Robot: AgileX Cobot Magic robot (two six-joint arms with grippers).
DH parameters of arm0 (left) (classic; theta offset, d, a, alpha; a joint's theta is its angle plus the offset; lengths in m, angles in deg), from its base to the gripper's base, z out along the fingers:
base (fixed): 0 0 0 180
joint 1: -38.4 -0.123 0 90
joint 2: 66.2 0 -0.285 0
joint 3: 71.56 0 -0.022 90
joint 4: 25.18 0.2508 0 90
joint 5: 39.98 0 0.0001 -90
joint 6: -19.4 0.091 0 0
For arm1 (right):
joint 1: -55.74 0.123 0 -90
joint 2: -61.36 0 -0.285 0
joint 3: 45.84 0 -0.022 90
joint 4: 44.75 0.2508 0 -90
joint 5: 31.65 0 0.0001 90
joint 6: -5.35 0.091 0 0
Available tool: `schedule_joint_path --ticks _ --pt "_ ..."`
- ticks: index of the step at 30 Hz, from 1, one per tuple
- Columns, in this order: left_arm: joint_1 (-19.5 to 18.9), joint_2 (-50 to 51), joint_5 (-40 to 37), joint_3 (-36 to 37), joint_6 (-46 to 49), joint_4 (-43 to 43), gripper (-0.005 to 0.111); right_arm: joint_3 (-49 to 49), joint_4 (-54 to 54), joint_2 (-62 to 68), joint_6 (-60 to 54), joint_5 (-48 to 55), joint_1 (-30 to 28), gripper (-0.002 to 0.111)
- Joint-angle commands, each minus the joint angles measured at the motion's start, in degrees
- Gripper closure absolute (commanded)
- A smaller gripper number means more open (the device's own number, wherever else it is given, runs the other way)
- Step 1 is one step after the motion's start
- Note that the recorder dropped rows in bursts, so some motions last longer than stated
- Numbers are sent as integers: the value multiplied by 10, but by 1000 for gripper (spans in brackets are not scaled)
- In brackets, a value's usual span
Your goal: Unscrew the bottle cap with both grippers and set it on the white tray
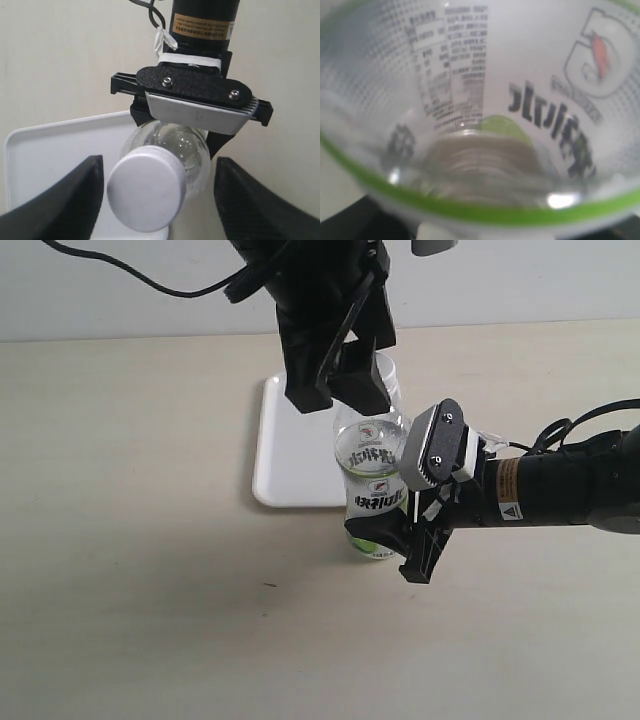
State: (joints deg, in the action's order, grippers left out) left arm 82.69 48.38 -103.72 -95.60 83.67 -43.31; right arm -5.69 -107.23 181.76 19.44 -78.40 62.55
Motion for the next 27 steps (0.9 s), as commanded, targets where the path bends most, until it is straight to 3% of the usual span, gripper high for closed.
schedule_joint_path --ticks 1,27 --pt "2 -1 24 -2 -16 -9 45 0 -7 1 -14 51 -2 108" --pt "2 16 26 -2 -30 28 45 0 -5 1 -14 48 -2 108"
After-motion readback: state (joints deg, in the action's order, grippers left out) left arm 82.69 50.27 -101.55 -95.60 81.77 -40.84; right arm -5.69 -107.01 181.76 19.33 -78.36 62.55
